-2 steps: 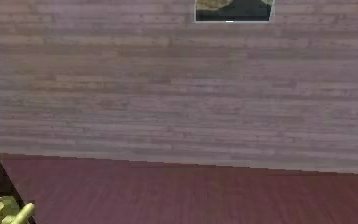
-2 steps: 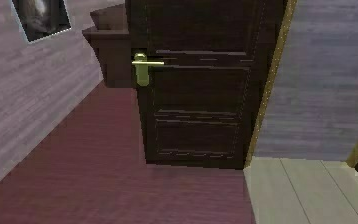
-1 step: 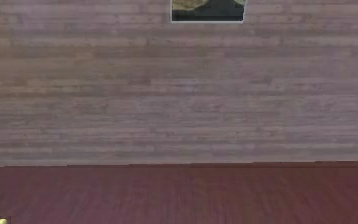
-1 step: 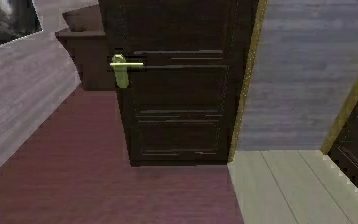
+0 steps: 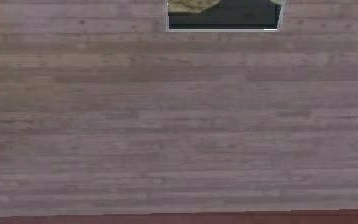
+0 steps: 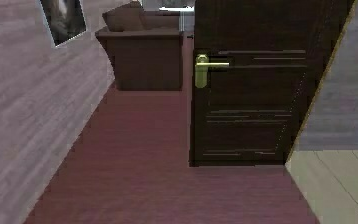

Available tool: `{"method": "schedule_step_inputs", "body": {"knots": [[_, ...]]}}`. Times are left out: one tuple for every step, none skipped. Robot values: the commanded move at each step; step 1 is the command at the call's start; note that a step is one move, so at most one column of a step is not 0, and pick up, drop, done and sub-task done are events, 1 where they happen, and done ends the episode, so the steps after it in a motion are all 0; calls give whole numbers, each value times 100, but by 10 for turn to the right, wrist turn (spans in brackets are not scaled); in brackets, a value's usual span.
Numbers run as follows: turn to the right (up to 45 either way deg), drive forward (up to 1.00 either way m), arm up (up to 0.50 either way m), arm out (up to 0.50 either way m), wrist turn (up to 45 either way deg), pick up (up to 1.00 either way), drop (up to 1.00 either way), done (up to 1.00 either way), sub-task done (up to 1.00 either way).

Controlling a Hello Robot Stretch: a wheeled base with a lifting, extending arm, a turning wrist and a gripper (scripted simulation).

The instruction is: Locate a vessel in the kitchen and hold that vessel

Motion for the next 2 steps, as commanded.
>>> {"method": "schedule_step_inputs", "body": {"knots": [[-450, 0, 0, 0, 0, 0, 0, 0, 0], [-270, 0, 0, 0, 0, 0, 0, 0, 0]]}}
